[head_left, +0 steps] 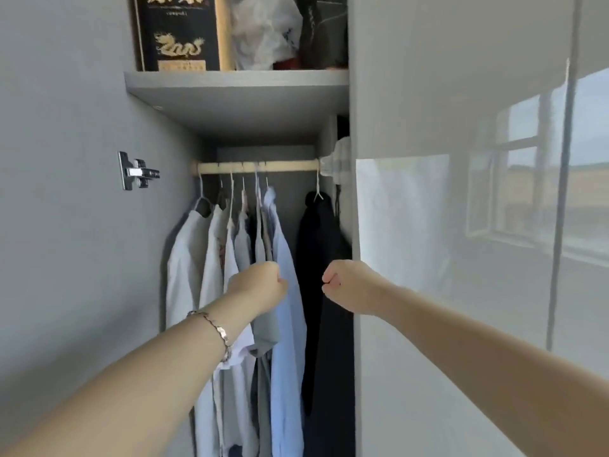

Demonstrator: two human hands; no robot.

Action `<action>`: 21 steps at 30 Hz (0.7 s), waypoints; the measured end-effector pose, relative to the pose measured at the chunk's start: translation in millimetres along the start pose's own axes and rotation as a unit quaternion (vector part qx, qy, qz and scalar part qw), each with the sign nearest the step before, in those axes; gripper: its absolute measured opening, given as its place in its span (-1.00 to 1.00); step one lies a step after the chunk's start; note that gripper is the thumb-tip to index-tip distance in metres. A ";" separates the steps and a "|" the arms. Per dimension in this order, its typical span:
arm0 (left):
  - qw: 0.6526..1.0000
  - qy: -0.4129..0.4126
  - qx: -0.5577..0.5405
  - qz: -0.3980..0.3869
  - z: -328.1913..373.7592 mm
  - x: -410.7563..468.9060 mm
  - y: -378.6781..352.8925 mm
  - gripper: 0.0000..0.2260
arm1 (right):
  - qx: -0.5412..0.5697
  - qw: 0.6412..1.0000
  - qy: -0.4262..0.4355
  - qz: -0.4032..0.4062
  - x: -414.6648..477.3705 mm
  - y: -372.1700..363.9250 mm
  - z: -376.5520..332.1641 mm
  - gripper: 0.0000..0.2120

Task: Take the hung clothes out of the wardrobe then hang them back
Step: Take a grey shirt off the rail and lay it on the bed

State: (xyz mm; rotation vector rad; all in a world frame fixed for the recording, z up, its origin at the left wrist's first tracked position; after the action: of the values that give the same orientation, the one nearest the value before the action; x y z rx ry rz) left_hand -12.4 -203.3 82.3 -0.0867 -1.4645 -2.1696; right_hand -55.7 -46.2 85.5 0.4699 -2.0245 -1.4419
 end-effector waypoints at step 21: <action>0.990 0.067 -0.029 0.117 -119.0 137.2 72.9 -0.79 | -0.151 0.971 -0.064 0.175 277.2 -38.7 -119.7 -0.61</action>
State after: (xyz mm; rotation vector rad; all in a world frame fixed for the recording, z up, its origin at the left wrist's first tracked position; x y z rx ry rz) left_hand -71.2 -380.7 140.1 -0.1231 -1.2509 -1.9880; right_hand -189.3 -311.9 150.6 -0.1071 -1.8234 -1.5477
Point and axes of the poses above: each hand's wrist, its own x-axis towards the middle knuckle, its own y-axis out of the back of the hand, z = x × y, the point moved 3 cm from there along x, towards the middle knuckle, and after that the axes turned 12 degrees about -x, right-handed, at the moved point
